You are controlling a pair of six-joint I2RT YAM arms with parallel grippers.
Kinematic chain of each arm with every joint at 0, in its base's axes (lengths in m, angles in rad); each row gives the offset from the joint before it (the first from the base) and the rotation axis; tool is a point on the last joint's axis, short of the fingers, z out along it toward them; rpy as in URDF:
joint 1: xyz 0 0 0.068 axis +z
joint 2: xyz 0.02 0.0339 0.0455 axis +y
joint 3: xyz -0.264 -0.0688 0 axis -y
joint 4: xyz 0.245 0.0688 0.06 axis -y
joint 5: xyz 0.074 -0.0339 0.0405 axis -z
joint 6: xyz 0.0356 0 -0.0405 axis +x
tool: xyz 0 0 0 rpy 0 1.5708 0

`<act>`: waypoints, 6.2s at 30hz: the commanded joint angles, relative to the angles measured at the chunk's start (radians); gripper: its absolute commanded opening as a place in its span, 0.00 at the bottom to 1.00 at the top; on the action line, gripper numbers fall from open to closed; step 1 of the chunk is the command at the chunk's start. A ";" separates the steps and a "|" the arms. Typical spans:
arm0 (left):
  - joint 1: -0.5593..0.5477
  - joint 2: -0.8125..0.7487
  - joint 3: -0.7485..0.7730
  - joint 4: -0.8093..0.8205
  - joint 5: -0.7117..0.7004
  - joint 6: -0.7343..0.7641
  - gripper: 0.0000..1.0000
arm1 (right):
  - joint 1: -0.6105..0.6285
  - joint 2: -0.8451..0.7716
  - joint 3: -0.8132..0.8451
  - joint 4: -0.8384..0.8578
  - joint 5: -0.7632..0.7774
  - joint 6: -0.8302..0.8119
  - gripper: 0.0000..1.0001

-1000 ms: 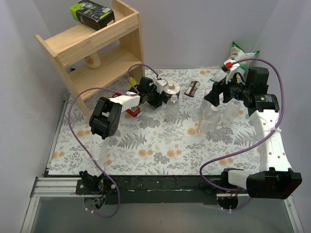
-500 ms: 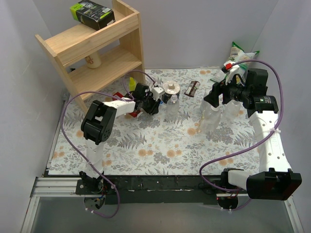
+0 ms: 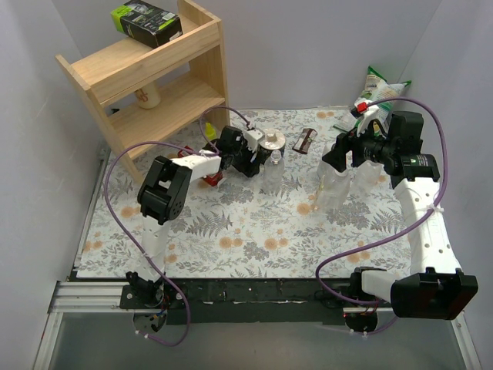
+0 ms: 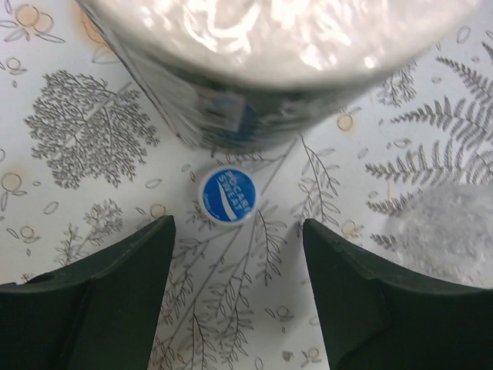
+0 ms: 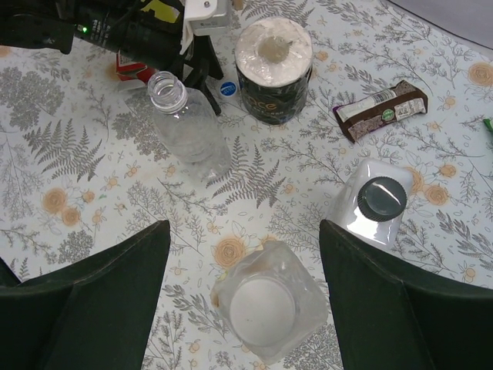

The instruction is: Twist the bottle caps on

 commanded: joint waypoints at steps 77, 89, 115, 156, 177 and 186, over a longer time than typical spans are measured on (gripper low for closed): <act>-0.276 -0.368 -0.634 0.727 -0.225 -0.134 0.98 | 0.003 -0.075 -0.022 0.032 0.021 -0.016 0.84; -0.241 -0.164 -0.554 0.968 -0.033 -0.123 0.93 | 0.003 -0.006 0.027 -0.036 0.064 -0.070 0.84; -0.201 -0.302 -0.583 0.833 0.167 -0.071 0.34 | 0.046 0.143 0.118 -0.065 -0.091 -0.133 0.84; -0.075 -0.912 -0.503 -0.463 0.405 0.337 0.00 | 0.534 0.183 -0.046 0.641 -0.309 0.341 0.84; -0.066 -0.966 -0.569 -0.353 0.408 0.252 0.00 | 0.555 0.177 -0.083 0.550 -0.335 0.220 0.18; -0.041 -0.981 -0.580 -0.322 0.405 0.237 0.00 | 0.524 0.174 -0.086 0.476 -0.329 0.163 0.19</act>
